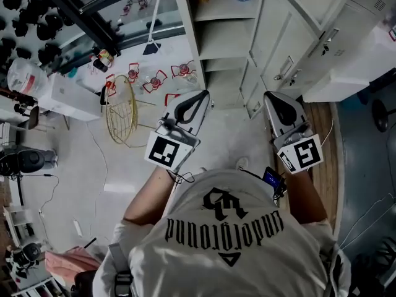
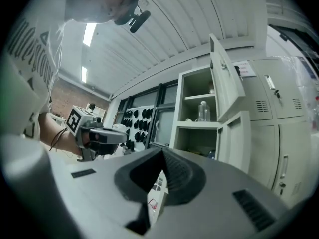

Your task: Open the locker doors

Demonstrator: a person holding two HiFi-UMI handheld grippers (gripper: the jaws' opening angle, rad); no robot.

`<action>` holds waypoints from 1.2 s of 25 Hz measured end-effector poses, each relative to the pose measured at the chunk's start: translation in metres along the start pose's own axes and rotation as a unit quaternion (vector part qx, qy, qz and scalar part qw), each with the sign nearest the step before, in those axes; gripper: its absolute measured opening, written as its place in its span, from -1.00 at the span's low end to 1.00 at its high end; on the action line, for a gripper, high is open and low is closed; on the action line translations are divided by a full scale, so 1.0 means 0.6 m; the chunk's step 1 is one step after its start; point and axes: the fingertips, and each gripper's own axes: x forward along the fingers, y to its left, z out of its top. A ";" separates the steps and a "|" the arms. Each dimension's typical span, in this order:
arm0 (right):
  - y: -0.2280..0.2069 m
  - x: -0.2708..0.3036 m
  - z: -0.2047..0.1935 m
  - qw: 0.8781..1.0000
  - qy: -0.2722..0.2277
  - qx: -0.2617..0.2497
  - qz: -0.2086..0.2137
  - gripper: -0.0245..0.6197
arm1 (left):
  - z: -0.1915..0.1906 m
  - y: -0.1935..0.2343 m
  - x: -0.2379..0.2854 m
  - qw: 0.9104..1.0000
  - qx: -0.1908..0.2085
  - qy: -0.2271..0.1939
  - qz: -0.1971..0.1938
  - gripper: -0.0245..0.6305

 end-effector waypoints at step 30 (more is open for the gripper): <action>0.182 -0.210 -0.041 0.996 0.060 -0.003 0.066 -0.91 | -0.045 -0.222 -0.174 0.999 -0.008 0.028 -0.015 -0.91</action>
